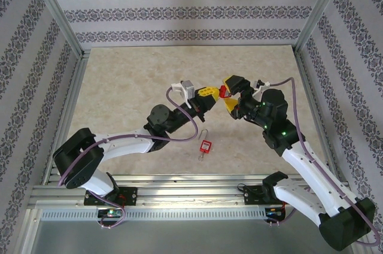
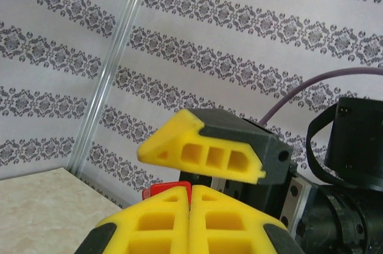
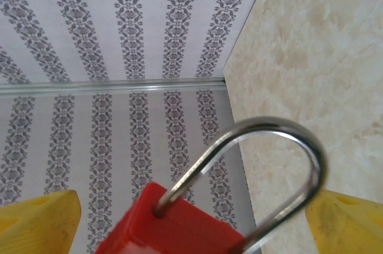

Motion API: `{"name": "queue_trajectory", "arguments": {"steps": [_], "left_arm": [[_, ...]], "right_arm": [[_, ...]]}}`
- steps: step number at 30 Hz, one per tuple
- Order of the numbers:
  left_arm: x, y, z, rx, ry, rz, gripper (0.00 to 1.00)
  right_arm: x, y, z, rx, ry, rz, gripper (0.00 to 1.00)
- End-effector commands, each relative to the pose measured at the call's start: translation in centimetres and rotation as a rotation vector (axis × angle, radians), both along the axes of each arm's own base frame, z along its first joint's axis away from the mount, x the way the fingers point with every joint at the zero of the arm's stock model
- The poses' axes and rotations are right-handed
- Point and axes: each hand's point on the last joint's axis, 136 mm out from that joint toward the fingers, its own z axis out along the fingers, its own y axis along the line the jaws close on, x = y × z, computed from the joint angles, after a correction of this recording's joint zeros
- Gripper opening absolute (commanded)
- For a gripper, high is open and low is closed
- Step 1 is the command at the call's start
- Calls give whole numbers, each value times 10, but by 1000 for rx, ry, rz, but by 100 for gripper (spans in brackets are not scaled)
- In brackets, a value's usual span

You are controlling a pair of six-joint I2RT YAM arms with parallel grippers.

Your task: Unlock with the key

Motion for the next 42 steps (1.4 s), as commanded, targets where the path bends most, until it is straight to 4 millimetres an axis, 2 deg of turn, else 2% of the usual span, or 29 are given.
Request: {"name": "queue_trajectory", "arguments": {"steps": [1, 5, 13, 20, 24, 32, 37, 42], "left_arm": [[-15, 1, 23, -48, -114, -4, 0], [-16, -1, 16, -25, -122, 15, 0], [-25, -9, 9, 37, -176, 30, 0], [-33, -19, -3, 96, -196, 30, 0], [-31, -23, -14, 115, -187, 36, 0], [-25, -36, -30, 117, -201, 47, 0], [-24, -52, -34, 105, -191, 14, 0], [-26, -62, -41, 141, -174, -31, 0]], "right_arm": [[6, -4, 13, 65, -18, -51, 94], [6, 1, 13, 71, -3, -34, 90], [5, -4, 5, 68, 30, -63, 74], [8, -4, 4, 71, 40, -70, 52], [7, -1, 6, 77, 43, -58, 28], [-3, 18, 4, 73, 59, -12, 8], [-7, 39, 10, 63, 47, 40, 1], [-10, 44, 8, 47, 51, 54, 0]]}}
